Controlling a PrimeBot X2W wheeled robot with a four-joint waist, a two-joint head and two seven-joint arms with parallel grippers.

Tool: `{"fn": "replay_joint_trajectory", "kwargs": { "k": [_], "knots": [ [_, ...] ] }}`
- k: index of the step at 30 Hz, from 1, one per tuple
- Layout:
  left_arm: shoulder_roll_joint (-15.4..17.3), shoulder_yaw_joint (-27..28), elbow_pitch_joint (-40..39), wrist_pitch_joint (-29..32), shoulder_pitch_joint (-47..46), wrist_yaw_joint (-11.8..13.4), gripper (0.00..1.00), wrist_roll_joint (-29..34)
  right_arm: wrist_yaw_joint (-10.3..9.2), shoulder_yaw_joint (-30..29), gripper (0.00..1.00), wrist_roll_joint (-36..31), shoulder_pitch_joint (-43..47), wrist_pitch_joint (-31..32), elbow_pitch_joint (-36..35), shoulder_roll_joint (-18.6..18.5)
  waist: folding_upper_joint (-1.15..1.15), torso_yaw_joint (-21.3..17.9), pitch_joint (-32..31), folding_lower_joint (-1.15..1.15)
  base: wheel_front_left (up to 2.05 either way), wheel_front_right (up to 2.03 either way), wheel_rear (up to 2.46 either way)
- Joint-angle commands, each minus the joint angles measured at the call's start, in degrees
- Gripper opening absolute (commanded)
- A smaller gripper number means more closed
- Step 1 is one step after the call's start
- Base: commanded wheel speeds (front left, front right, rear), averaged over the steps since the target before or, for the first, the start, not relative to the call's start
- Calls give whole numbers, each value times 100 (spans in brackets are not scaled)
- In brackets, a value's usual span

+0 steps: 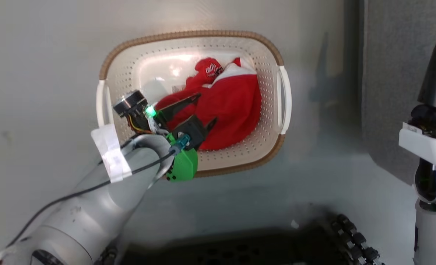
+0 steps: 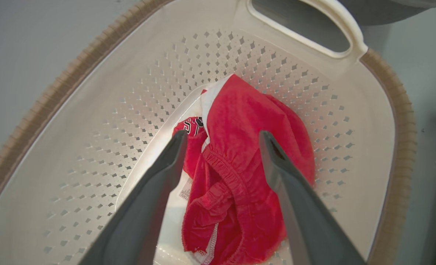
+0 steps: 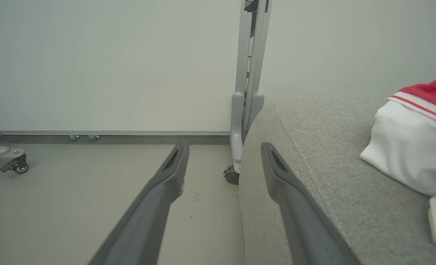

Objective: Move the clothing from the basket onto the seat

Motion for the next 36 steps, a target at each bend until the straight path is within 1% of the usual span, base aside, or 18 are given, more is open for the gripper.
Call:
{"fn": "replay_joint_trajectory", "kwargs": {
  "k": [1, 4, 11, 16, 19, 23, 28, 33, 36],
  "knots": [
    [108, -109, 78, -2, -285, 2, 100, -6, -8, 19, 100, 82, -146, -17, -90, -2, 0, -267, 807, -2, 0, 0, 0],
    [148, -258, 233, -2, -467, 2, 100, -68, -8, 53, 100, 115, -220, -17, -199, 0, 0, -325, 1026, -2, 0, 0, 0],
    [112, -96, 493, -2, -840, 2, 100, -262, -8, 165, 100, 47, -355, -17, -540, 1, 0, -396, 1436, -2, 0, 0, 0],
    [31, 25, 642, -2, -917, 2, 100, -379, -8, 288, 100, -3, -421, -17, -652, 1, 0, -461, 1496, -2, 0, 0, 0],
    [74, -3, 715, -1, -950, 2, 100, -402, -8, 398, 100, -49, -394, -17, -717, 1, 0, -523, 1507, -2, 0, 0, 0],
    [84, -8, 1002, -1, -988, 2, 100, -489, -8, 426, 100, 120, -294, -17, -798, 1, 0, -599, 1507, -2, 0, 0, 0],
    [10, 24, 1541, -1, -1076, 136, 100, -406, -8, 485, 100, 130, -173, -17, -883, 1, 0, -645, 1513, -2, 0, 0, 0],
    [-161, 122, 1749, -1, -967, 29, 100, -683, -8, 486, 100, 75, -147, -17, -950, 0, 0, -628, 1519, -2, 0, 0, 0],
    [-199, 20, 1710, -1, -928, 2, 100, -830, -8, 467, 100, 46, -132, -17, -973, 0, 0, -608, 1515, -2, 0, 0, 0]
  ]
}}
